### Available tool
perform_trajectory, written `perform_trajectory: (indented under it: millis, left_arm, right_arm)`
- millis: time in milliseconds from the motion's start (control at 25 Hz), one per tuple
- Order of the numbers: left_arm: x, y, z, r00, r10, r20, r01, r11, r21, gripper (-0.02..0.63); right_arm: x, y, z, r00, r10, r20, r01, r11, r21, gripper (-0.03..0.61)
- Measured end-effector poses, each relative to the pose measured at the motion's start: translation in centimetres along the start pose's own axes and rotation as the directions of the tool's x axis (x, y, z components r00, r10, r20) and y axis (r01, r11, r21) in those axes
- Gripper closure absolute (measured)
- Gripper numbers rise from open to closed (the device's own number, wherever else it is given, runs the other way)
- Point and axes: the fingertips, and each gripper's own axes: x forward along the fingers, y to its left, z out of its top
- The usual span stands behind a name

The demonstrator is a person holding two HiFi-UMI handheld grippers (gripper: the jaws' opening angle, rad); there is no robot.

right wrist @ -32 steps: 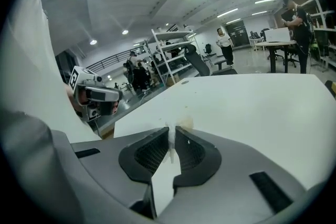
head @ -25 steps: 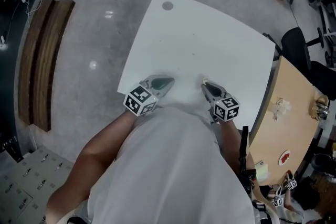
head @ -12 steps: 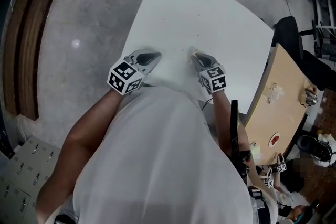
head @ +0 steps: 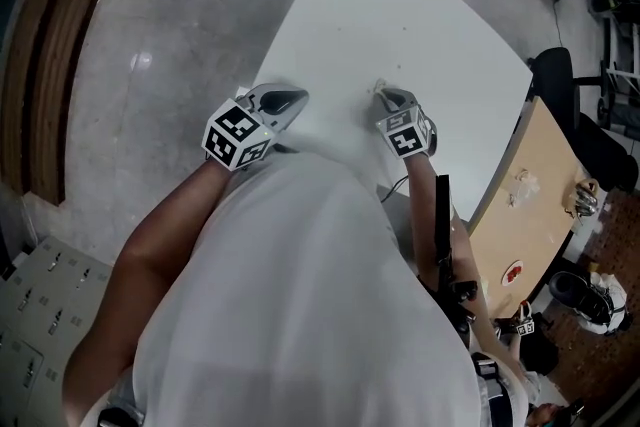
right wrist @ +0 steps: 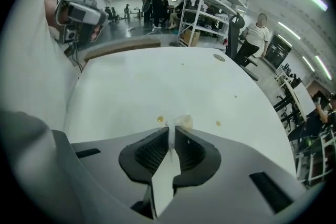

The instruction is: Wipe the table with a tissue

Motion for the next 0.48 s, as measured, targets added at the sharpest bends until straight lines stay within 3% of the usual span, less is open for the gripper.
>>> perform_trajectory:
  millis: [200, 480]
  left_arm:
    - [-0.3, 0.0, -0.2, 1.0, -0.018, -0.003, 0.018, 1.0, 0.01, 0.607]
    - [-0.4, -0.5, -0.4, 0.999, -0.038, -0.011, 0.038, 0.999, 0.023, 0.607]
  right_arm:
    - [0.3, 0.6, 0.2, 0.996, -0.064, -0.069, 0.056, 0.991, -0.124, 0.535]
    - [0.5, 2.6, 1.0, 0.996, -0.049, -0.076, 0.031, 0.973, -0.229, 0.535]
